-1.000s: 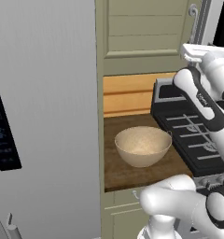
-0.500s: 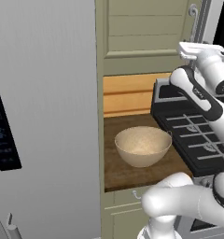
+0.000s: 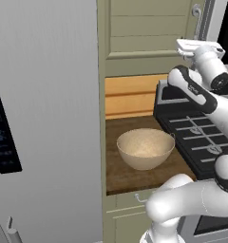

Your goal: Open the cabinet, pick up the bread from the cabinet and place it in the basket. Then move the basket to the dining counter.

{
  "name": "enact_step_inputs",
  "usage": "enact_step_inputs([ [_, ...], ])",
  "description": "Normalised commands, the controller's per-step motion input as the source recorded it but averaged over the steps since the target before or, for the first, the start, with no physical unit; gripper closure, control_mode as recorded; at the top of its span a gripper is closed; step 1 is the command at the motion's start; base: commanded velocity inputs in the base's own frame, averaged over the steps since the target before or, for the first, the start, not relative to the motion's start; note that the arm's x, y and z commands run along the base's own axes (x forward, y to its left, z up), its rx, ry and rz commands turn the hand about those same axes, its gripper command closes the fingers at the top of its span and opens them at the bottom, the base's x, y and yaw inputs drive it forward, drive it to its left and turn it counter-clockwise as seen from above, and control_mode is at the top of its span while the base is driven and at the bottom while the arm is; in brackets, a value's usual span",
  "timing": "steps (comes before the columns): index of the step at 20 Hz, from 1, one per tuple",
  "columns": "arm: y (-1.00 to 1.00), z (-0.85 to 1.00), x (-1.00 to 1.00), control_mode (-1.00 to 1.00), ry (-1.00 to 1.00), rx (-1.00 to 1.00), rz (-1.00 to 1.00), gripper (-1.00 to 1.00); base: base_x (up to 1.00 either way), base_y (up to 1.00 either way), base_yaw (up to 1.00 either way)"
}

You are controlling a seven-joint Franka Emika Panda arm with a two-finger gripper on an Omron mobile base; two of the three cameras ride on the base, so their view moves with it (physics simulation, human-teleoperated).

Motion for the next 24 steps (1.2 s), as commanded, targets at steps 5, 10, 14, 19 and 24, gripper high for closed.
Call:
enact_step_inputs([
  [5,0.0,0.02,0.28,-1.0,0.01,0.0,0.0,1.0,0.0,0.0,0.0],
  [10,0.0,0.0,0.0,-1.0,0.0,0.0,0.0,1.0,0.0,0.0,0.0],
  [14,0.0,0.08,-0.17,-1.0,0.01,0.0,0.0,1.0,0.0,0.0,0.0],
  [19,0.0,0.3,-0.68,-1.0,0.02,0.0,0.0,1.0,0.0,0.0,0.0],
  [24,0.04,0.42,-0.95,-1.0,0.09,0.0,0.0,1.0,0.0,0.0,0.0],
])
